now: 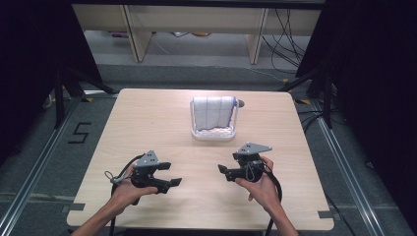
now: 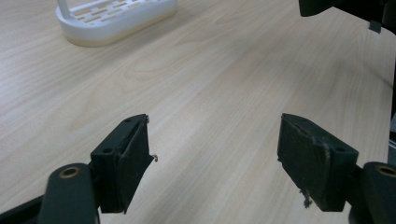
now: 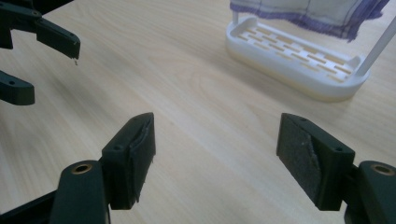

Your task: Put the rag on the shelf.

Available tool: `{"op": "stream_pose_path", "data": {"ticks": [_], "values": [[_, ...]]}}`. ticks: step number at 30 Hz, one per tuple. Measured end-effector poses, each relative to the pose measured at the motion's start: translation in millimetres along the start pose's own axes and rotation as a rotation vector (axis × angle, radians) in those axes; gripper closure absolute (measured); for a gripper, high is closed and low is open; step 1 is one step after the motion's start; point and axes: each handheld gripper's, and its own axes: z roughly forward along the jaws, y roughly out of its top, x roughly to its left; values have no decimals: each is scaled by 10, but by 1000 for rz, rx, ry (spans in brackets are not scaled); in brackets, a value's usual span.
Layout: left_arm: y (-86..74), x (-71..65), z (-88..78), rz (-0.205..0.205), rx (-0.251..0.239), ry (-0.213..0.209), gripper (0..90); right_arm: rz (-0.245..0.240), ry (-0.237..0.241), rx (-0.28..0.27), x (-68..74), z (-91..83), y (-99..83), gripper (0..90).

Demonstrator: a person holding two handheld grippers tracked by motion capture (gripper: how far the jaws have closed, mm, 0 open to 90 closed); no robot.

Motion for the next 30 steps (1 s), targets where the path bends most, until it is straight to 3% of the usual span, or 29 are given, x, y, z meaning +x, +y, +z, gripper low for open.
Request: {"op": "stream_pose_path", "data": {"ticks": [2, 9, 10, 14, 15, 20, 21, 22, 26, 27, 28, 30], "values": [[-24, -26, -16, 10, 0, 1, 240, -20, -12, 4, -2, -7, -20, 291], [-154, -140, -45, 18, 11, -15, 223, -6, 32, 39, 156, -67, -310, 232], [-186, -152, -42, 24, 23, -18, 218, -23, 35, 40, 158, -75, -341, 226], [-299, -207, -40, 46, 61, -3, 210, 13, 56, 64, 225, -101, -474, 216], [-318, -215, -46, 43, 65, -3, 210, -14, 54, 66, 213, -98, -500, 212], [-399, -286, -96, 80, 76, 1, 208, -60, 32, 96, 234, -107, -590, 189], [-401, -287, -110, 81, 71, 3, 208, -41, 38, 104, 257, -121, -607, 186], [-403, -302, -128, 55, 70, -1, 207, -33, 38, 114, 275, -125, -623, 185], [-425, -282, -140, 71, 75, 11, 207, -62, 34, 138, 297, -117, -677, 184], [-425, -282, -140, 71, 75, 11, 207, -76, 29, 112, 298, -92, -697, 184], [-428, -275, -129, 61, 68, 15, 207, -75, 40, 135, 297, -111, -687, 184], [-434, -264, -131, 56, 70, 19, 207, -80, 44, 128, 292, -110, -685, 184]]}}
